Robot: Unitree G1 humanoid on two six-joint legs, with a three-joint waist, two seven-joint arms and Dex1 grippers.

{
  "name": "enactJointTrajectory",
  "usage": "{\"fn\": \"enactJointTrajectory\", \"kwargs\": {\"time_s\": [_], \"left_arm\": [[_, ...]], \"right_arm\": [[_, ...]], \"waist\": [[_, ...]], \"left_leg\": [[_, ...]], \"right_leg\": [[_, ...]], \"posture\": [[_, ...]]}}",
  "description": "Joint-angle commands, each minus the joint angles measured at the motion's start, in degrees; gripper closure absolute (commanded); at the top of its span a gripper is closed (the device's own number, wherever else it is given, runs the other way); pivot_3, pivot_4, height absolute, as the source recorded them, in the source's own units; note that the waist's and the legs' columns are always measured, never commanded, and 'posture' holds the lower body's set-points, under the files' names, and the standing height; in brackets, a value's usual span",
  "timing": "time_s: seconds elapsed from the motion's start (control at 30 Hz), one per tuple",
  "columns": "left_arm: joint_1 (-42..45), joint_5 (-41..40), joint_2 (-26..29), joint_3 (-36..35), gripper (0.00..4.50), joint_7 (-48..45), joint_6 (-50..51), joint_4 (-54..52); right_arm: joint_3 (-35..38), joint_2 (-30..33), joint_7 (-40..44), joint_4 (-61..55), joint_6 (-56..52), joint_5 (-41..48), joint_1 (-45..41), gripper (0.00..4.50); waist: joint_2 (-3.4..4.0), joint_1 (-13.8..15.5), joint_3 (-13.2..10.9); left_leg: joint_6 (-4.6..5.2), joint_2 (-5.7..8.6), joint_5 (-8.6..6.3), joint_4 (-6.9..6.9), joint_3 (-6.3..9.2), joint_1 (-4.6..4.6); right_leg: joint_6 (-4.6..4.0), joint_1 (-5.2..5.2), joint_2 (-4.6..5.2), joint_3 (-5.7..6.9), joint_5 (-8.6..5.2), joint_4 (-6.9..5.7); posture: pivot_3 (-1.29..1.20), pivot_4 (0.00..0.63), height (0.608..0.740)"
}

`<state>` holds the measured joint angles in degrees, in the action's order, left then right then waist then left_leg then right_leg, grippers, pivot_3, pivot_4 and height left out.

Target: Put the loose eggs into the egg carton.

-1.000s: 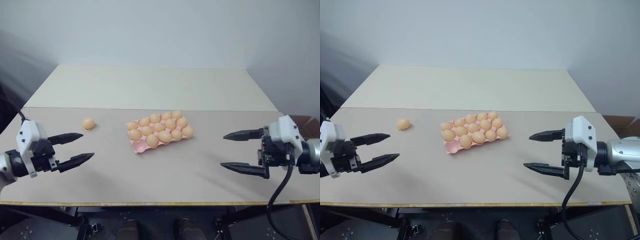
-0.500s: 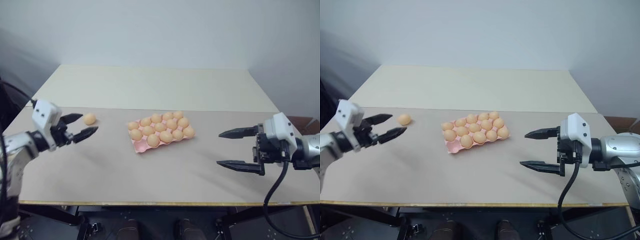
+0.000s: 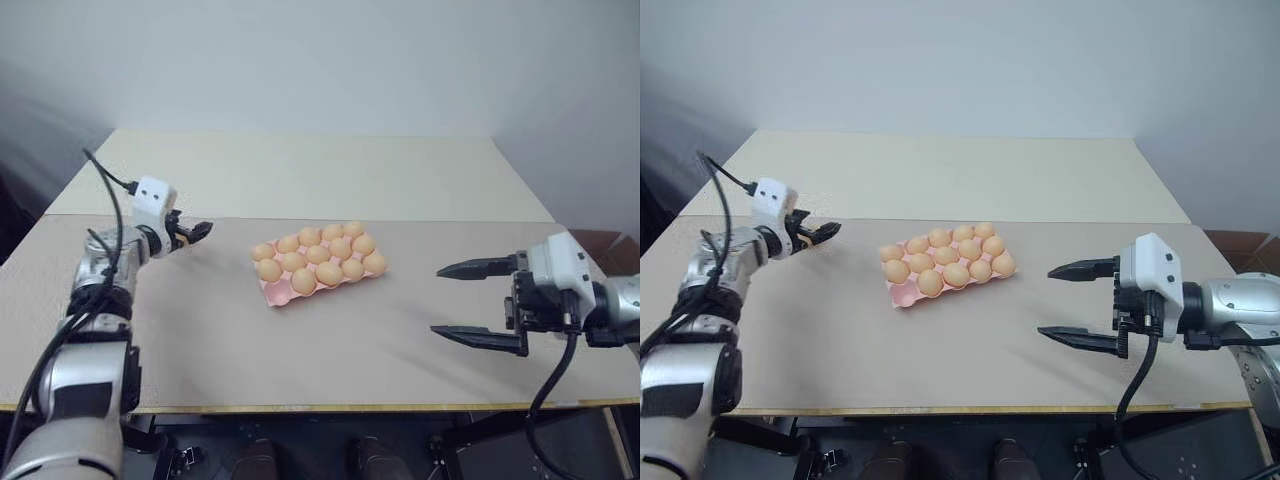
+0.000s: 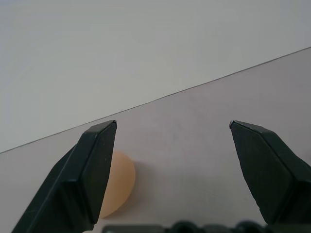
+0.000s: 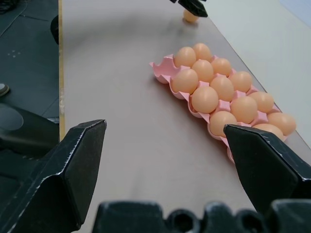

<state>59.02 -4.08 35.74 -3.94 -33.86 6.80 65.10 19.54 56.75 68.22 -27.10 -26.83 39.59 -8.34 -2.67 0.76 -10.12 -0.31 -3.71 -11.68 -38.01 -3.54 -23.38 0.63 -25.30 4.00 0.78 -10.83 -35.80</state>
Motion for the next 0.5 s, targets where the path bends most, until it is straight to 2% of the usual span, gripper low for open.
{"fn": "enactJointTrajectory", "kwargs": {"time_s": [0.03,0.2,0.5], "left_arm": [[4.1,2.9,-1.2,0.0,0.46,6.8,-4.9,5.7],[6.2,3.2,-2.0,-2.6,0.46,15.6,-6.3,9.3],[4.7,6.8,-2.7,-1.4,0.46,15.0,-0.8,12.0]], "right_arm": [[4.2,1.2,-0.9,-3.1,-1.7,2.5,1.6,0.00],[7.9,1.6,-2.3,-6.5,-4.0,4.0,5.2,0.00],[10.9,1.7,-5.7,-10.1,-6.0,7.0,6.5,0.00]], "waist": [[-0.01,0.0,0.0],[-0.04,-0.1,0.0],[-0.04,0.0,0.0]], "left_leg": [[0.00,0.00,0.00,0.00,0.00,-0.02],[0.00,0.00,0.00,0.00,0.03,-0.07],[-0.01,0.01,0.00,0.00,0.03,0.01]], "right_leg": [[0.00,-0.01,0.00,0.00,0.00,0.00],[0.03,-0.04,0.02,0.03,0.01,0.00],[0.03,0.00,0.03,0.04,0.01,-0.04]], "posture": [[0.00,0.150,0.740],[0.00,0.150,0.740],[0.00,0.150,0.740]]}}
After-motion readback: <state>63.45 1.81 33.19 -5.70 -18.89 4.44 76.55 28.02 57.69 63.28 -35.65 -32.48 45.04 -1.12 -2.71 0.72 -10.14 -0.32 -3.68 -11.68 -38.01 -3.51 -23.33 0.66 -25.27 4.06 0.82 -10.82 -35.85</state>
